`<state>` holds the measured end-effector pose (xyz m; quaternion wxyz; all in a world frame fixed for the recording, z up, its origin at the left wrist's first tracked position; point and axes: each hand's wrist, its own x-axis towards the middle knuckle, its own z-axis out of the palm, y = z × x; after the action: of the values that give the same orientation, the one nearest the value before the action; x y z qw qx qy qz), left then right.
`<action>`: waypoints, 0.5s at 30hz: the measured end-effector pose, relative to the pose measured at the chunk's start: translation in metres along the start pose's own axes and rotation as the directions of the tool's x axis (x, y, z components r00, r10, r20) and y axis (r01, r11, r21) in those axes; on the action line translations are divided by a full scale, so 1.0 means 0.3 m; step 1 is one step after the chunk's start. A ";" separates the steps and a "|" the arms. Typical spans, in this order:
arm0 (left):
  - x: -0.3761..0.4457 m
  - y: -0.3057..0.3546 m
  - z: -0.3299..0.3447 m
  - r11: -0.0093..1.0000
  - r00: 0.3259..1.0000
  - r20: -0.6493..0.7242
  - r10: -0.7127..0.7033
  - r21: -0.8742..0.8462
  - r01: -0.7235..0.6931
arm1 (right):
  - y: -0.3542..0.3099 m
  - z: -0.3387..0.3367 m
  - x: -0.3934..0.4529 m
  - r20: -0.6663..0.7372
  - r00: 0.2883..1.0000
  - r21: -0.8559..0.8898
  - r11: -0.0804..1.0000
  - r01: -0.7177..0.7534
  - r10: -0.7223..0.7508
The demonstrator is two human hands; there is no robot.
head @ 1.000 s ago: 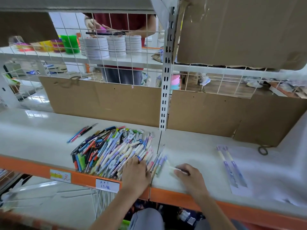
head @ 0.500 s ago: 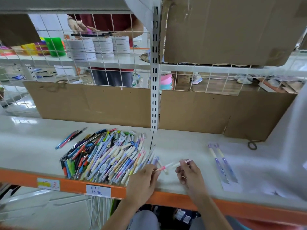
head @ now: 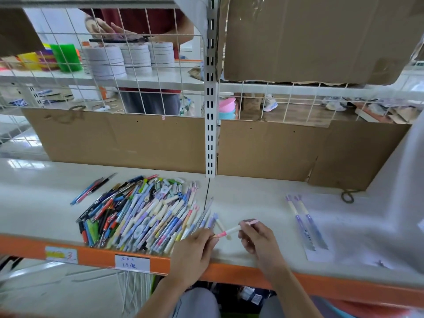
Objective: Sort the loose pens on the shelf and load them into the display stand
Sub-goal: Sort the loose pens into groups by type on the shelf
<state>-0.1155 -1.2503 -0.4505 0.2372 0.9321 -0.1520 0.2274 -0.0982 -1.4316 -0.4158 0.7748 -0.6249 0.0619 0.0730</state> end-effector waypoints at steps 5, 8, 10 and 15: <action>0.012 0.011 -0.009 0.999 0.999 0.027 -0.042 0.022 0.041 | -0.017 0.004 -0.008 0.096 0.994 -0.012 0.999 -0.042 0.043; 0.045 0.043 -0.024 0.999 0.999 -0.012 -0.046 0.003 0.046 | -0.045 0.039 -0.014 0.079 0.997 -0.050 0.999 0.005 -0.001; 0.077 0.069 -0.026 0.995 0.996 -0.034 -0.081 -0.055 0.079 | -0.080 0.071 -0.017 0.020 0.998 -0.060 0.996 0.066 -0.065; 0.135 0.135 -0.035 0.993 0.979 -0.166 -0.116 -0.024 0.113 | -0.136 0.120 -0.013 -0.110 0.988 -0.047 0.994 0.102 -0.107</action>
<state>-0.1006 -1.2861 -0.4070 0.2684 0.9153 -0.0792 0.2897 -0.0941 -1.4049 -0.3685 0.7597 -0.6464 0.0712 -0.0017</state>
